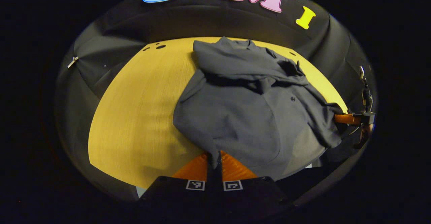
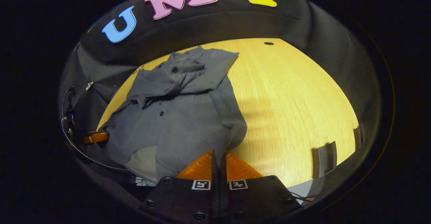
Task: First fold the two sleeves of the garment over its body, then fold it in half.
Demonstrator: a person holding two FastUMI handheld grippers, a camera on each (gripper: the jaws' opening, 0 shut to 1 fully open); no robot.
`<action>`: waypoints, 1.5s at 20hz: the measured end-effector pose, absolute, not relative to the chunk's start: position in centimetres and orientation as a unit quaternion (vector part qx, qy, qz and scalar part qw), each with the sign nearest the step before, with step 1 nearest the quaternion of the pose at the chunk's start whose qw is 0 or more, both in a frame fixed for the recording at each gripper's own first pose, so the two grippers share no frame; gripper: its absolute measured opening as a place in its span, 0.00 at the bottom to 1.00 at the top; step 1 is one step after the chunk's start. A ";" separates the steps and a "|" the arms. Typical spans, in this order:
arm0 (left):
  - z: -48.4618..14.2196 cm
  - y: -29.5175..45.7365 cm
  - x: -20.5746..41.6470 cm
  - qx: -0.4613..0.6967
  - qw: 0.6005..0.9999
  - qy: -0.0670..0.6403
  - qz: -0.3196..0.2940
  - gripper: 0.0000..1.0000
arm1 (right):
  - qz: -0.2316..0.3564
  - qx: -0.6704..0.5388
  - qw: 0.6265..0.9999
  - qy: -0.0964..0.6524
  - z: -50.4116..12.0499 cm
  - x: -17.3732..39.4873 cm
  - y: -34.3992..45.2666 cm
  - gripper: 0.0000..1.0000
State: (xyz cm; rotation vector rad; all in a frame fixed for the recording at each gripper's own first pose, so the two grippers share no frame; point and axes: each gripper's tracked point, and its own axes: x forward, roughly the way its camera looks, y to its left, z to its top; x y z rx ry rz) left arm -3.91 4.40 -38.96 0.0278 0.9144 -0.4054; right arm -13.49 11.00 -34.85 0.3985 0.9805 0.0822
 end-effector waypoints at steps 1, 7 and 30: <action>-38.1 4.4 -3.4 0.005 0.882 0.431 -0.192 0.06 | 0.034 0.191 0.869 0.456 -34.0 -12.8 10.4 0.05; -32.2 3.1 1.2 -0.043 0.907 0.376 -0.184 0.06 | 0.016 0.189 0.897 0.399 -29.5 -7.7 7.9 0.05; -21.9 1.1 22.9 -0.039 0.955 0.238 -0.174 0.05 | 0.008 0.169 0.947 0.273 -23.3 15.4 3.9 0.05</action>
